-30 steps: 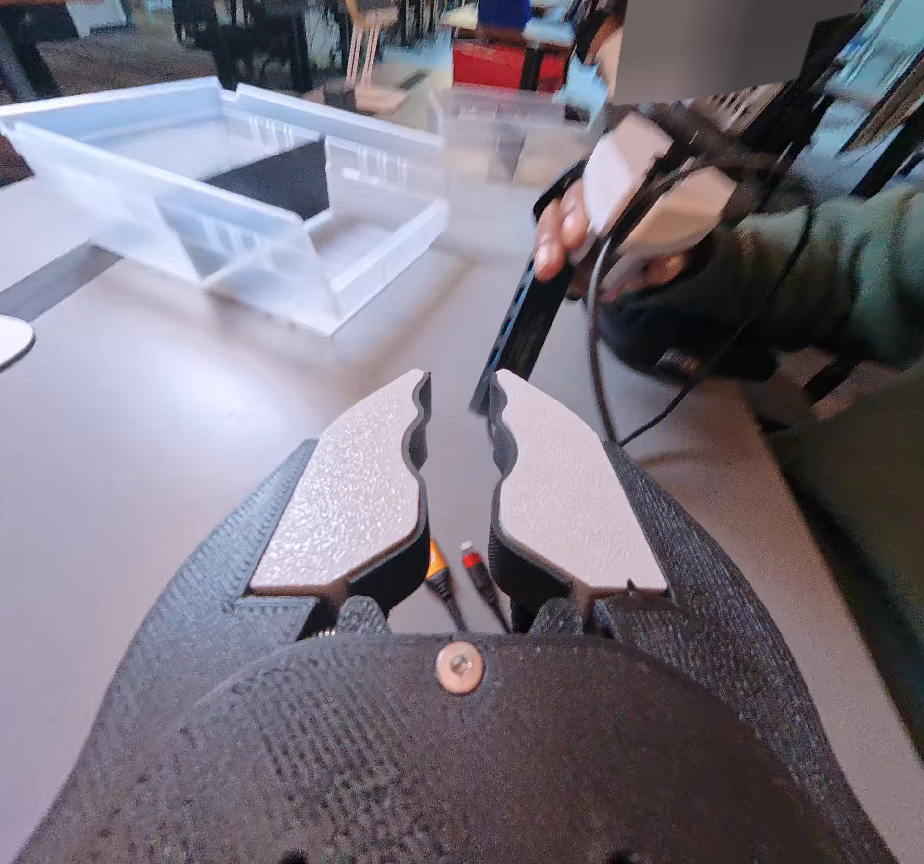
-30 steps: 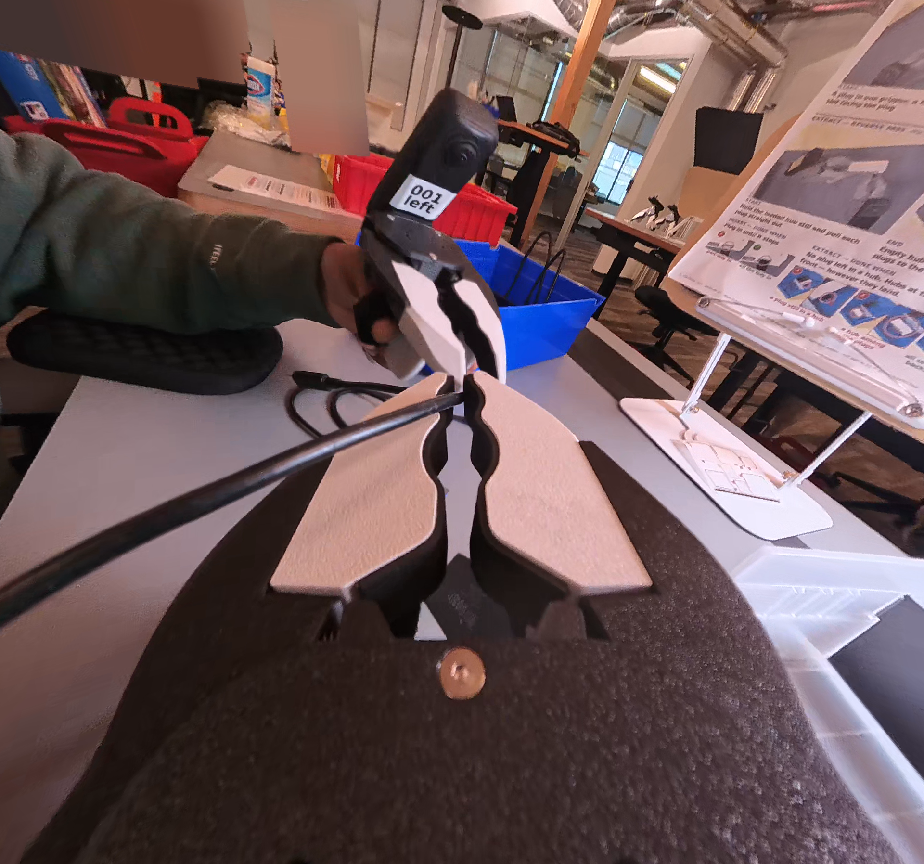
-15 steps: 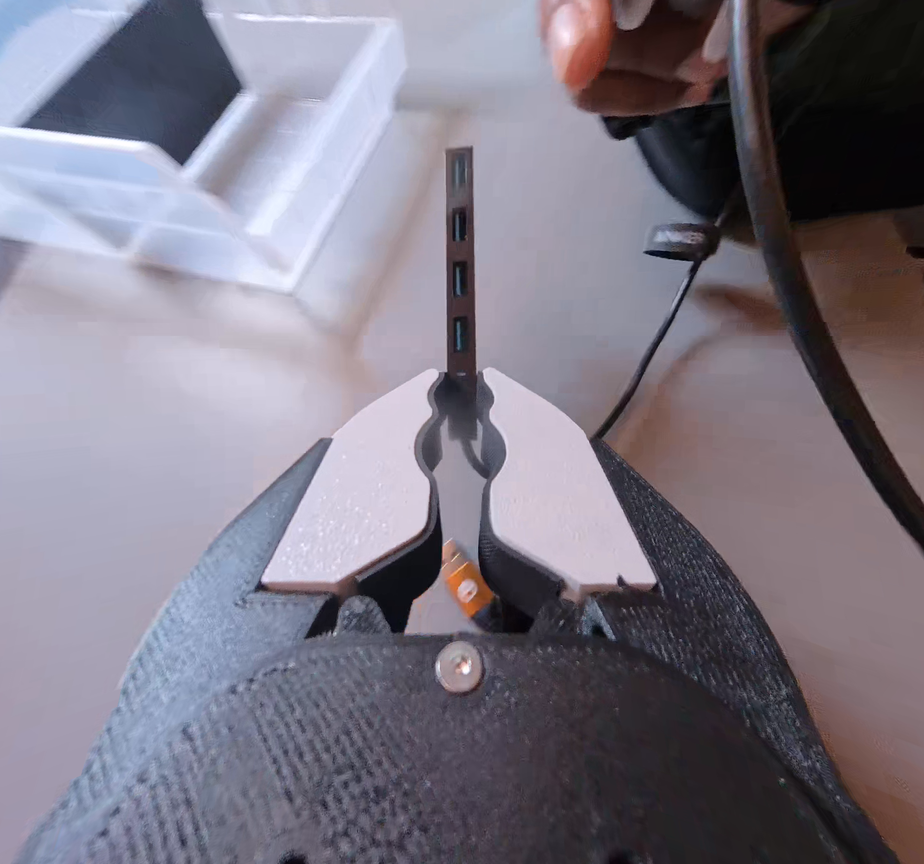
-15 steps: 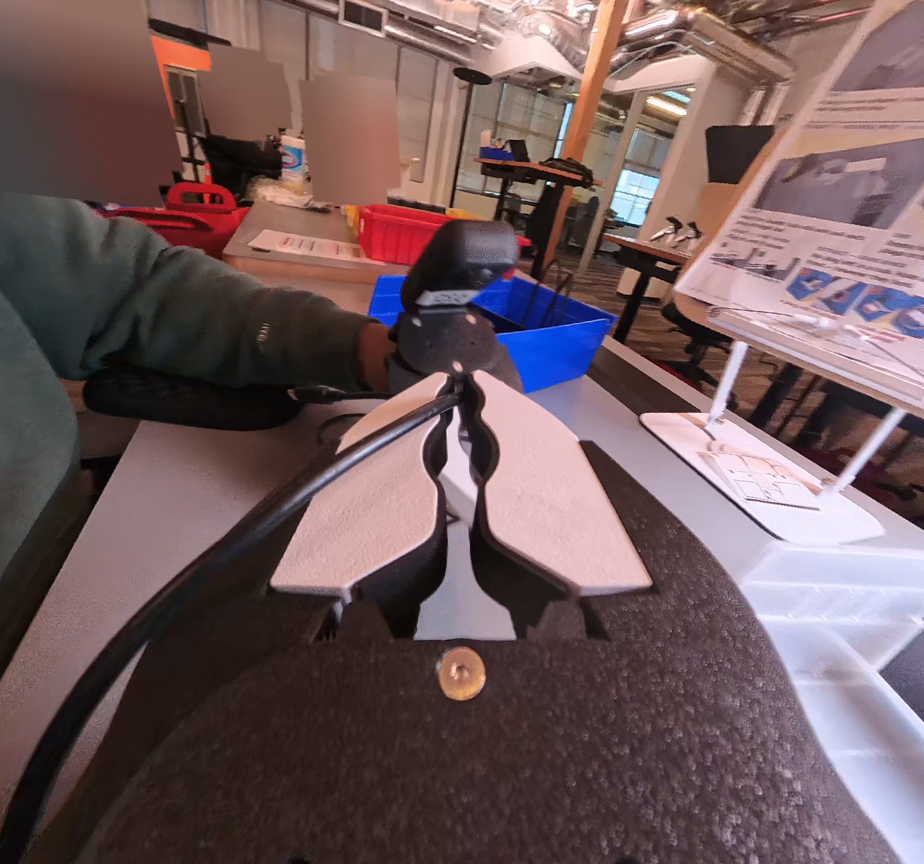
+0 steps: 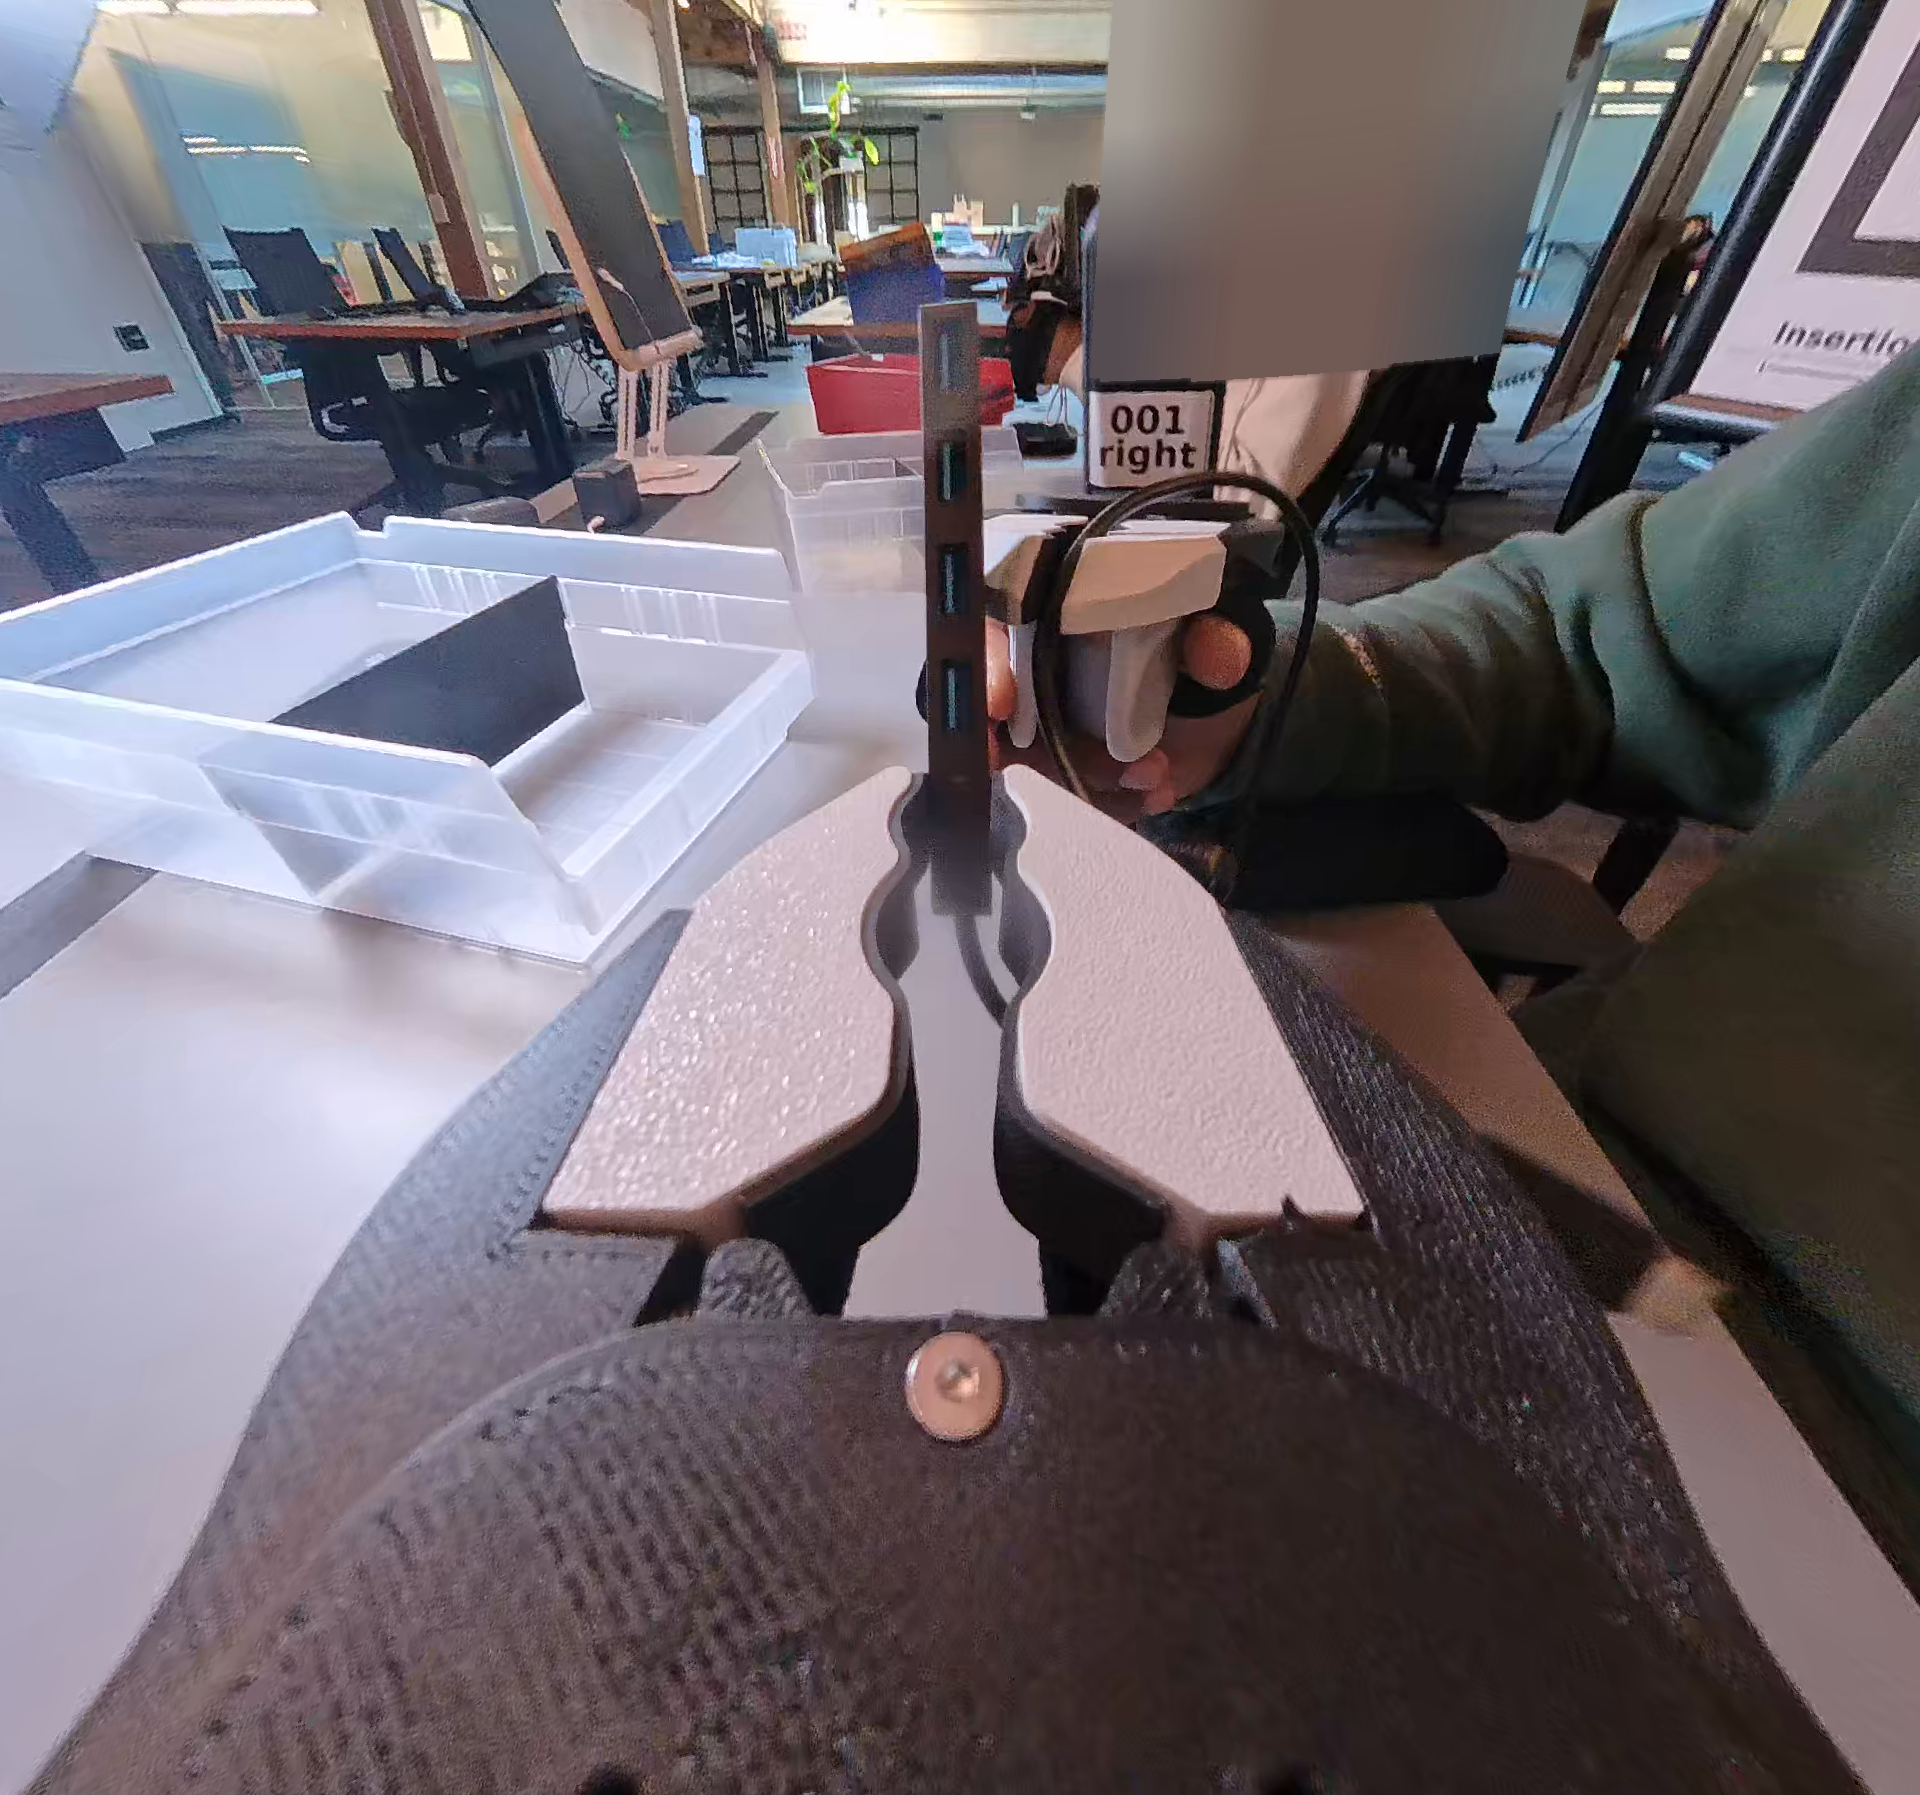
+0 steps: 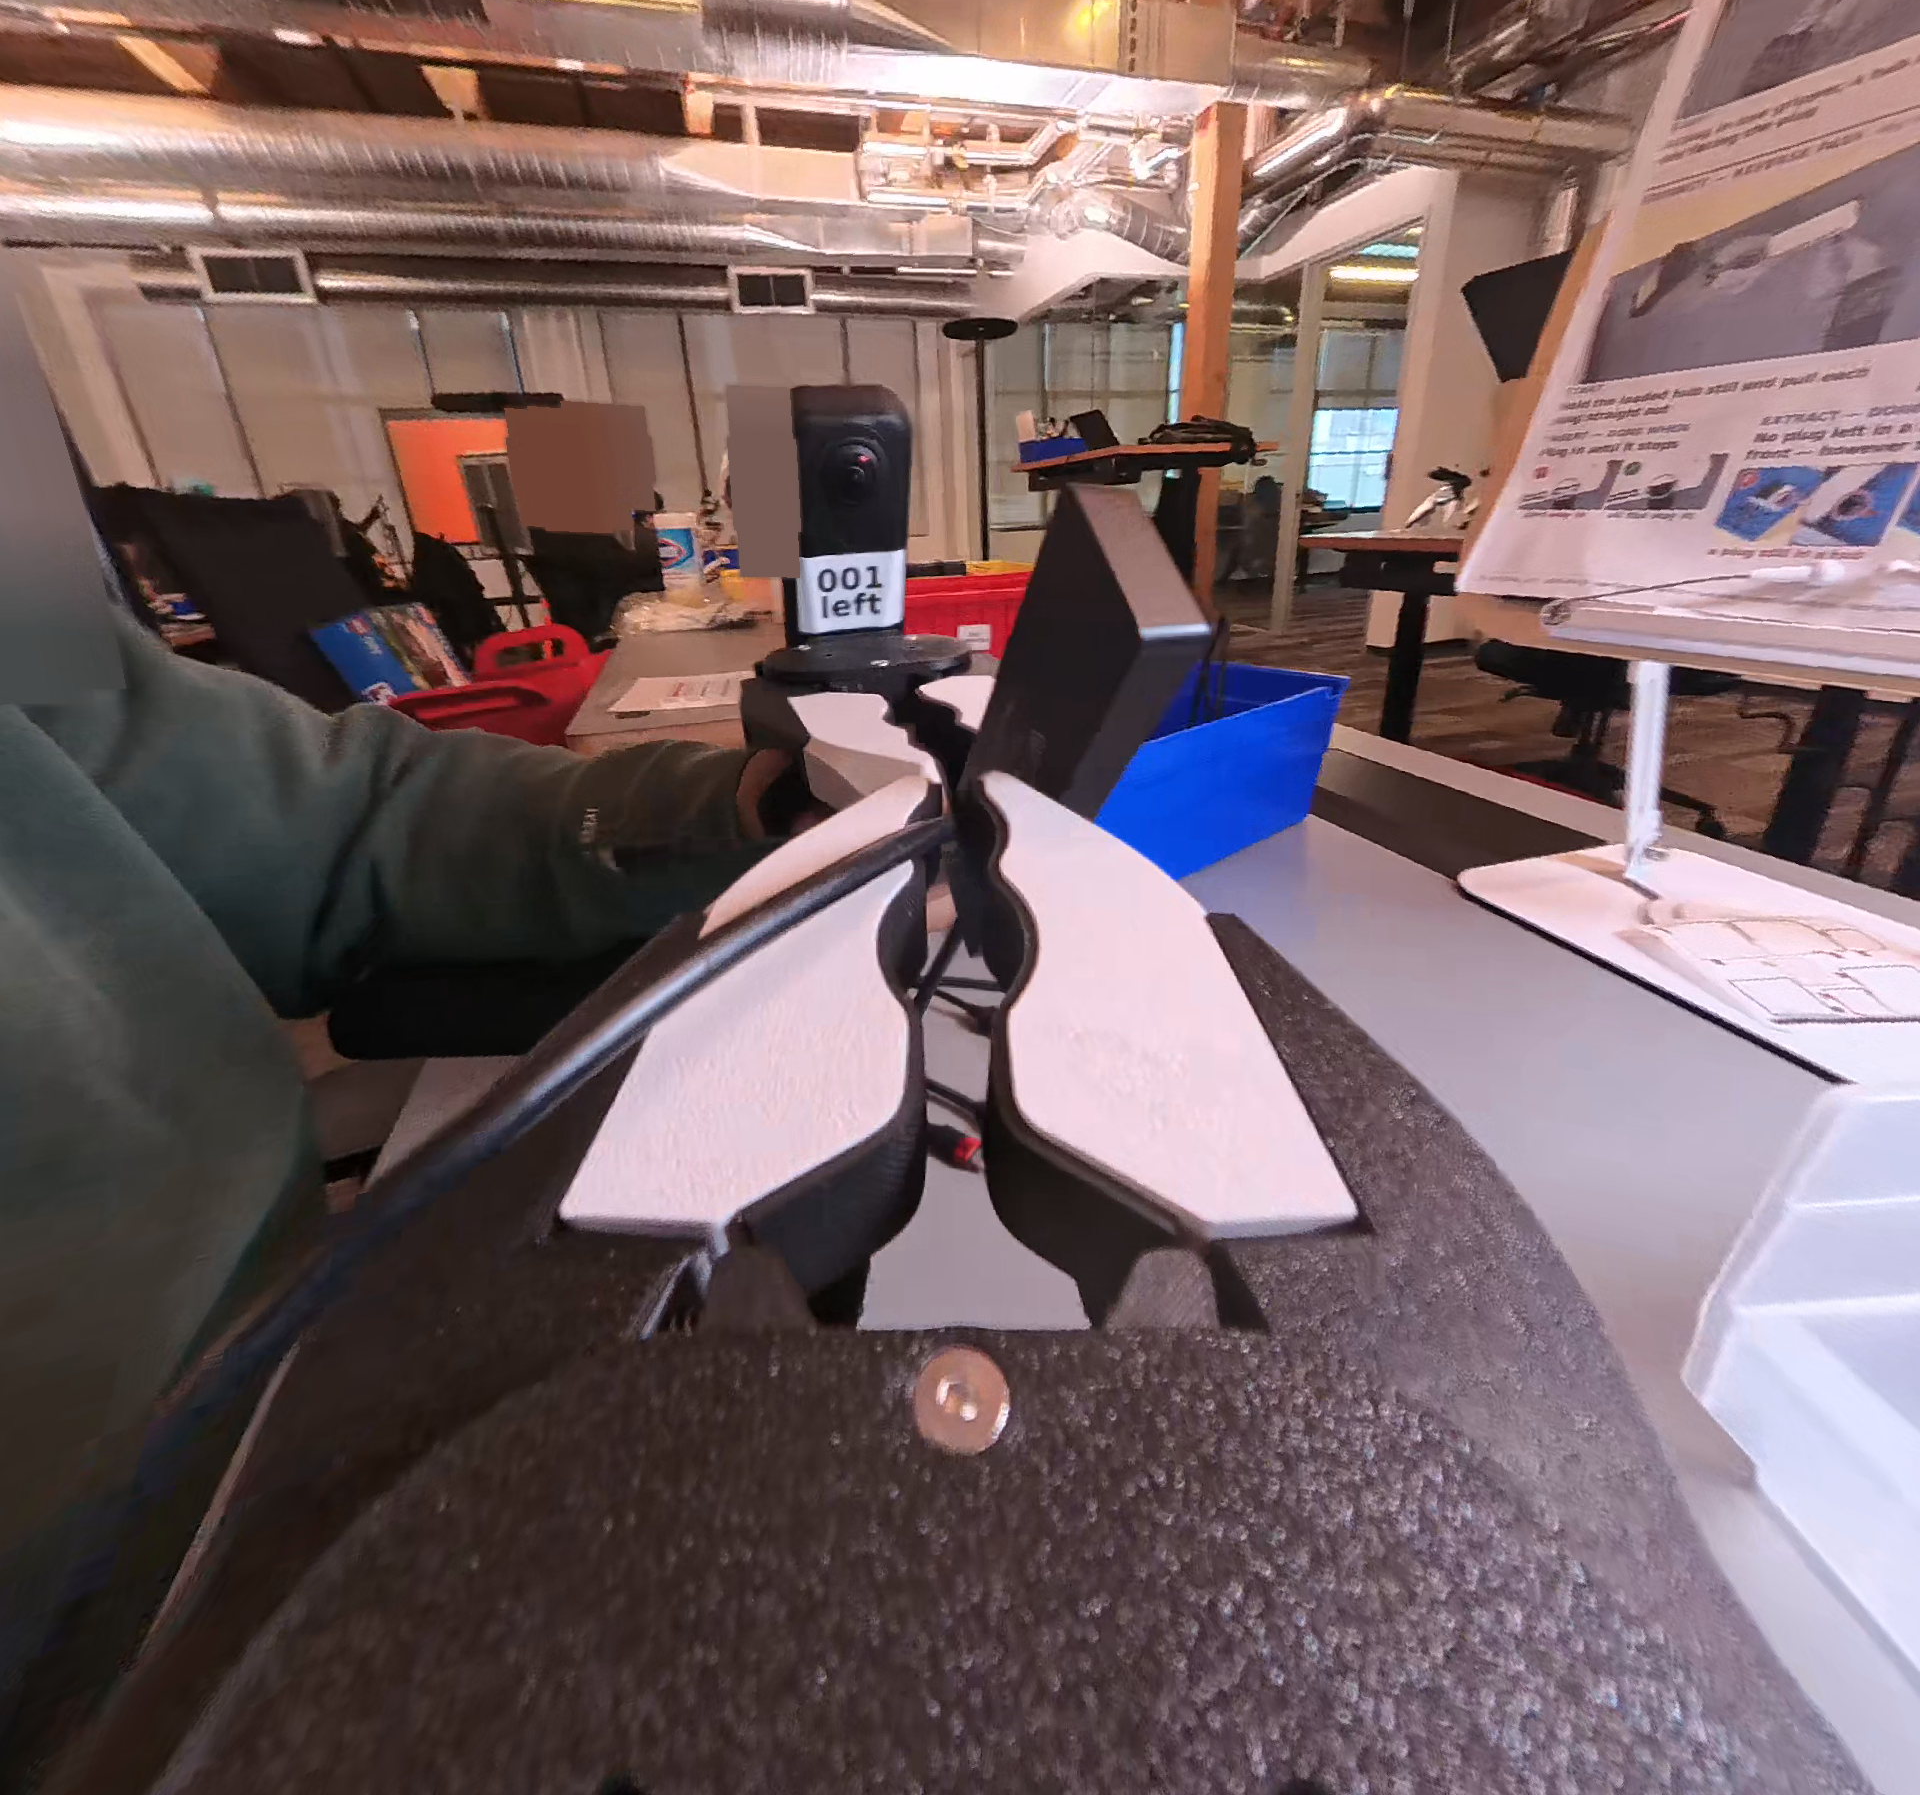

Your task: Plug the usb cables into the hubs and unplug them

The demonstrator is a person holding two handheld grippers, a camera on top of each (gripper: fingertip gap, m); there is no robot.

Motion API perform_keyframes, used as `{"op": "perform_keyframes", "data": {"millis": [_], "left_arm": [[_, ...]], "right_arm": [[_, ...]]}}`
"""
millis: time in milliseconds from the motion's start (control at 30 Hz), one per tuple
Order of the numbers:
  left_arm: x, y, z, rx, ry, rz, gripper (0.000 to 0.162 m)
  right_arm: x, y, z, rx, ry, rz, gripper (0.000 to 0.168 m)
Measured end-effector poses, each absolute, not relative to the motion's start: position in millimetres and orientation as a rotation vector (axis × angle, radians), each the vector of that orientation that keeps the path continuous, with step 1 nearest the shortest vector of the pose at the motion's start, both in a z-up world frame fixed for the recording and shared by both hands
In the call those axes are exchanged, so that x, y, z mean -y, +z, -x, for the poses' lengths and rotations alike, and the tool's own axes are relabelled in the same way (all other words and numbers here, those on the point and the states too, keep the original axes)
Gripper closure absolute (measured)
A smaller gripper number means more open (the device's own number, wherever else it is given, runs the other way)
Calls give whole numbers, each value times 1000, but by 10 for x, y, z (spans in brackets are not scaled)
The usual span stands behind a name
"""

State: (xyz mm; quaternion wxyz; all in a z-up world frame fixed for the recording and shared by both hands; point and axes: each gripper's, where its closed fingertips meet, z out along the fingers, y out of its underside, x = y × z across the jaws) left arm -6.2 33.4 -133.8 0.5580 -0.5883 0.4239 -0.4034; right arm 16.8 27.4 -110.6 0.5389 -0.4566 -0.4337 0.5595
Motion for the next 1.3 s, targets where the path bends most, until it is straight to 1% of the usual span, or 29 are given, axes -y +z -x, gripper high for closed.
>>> {"op": "perform_keyframes", "data": {"millis": [100, 233, 267, 433, 467, 567, 633, 733, 833, 1000, 1067, 1133, 1300], "left_arm": [[-318, -1261, 96, -970, -965, 1363, 151], [-189, -1239, -9, -1013, -1020, 1327, 151], [-173, -1255, -28, -1022, -1032, 1331, 151], [-79, -1344, -130, -1087, -1079, 1344, 151], [-80, -1370, -147, -1089, -1083, 1356, 151], [-77, -1450, -165, -1098, -1110, 1395, 151], [-134, -1470, -138, -1096, -1056, 1421, 151], [-296, -1346, 65, -987, -949, 1433, 143], [-392, -1268, 316, -864, -863, 1452, 144], [-291, -1543, 427, -883, -777, 1515, 147], [-289, -1687, 437, -920, -724, 1549, 146], [-293, -1765, 428, -930, -723, 1573, 147], [-319, -1935, 430, -971, -677, 1610, 150]], "right_arm": [[-365, -1061, -232, 980, 1320, 1108, 159], [-345, -1073, -215, 986, 1372, 1120, 143], [-325, -1072, -210, 993, 1382, 1114, 143], [-177, -1092, -169, 1079, 1423, 1065, 145], [-126, -1102, -170, 1116, 1433, 1046, 156], [-109, -1167, -164, 1209, 1355, 1057, 157], [-144, -1188, -150, 1253, 1279, 1080, 157], [-371, -1113, -204, 1308, 1114, 1129, 157], [-908, -910, -335, 1356, 843, 1213, 157], [-2343, -281, -554, 1326, 224, 1361, 157], [-2929, -108, -601, 1300, 30, 1422, 156], [-3425, -83, -606, 1281, -76, 1480, 156], [-4442, -453, -880, 1118, -469, 1607, 157]]}}
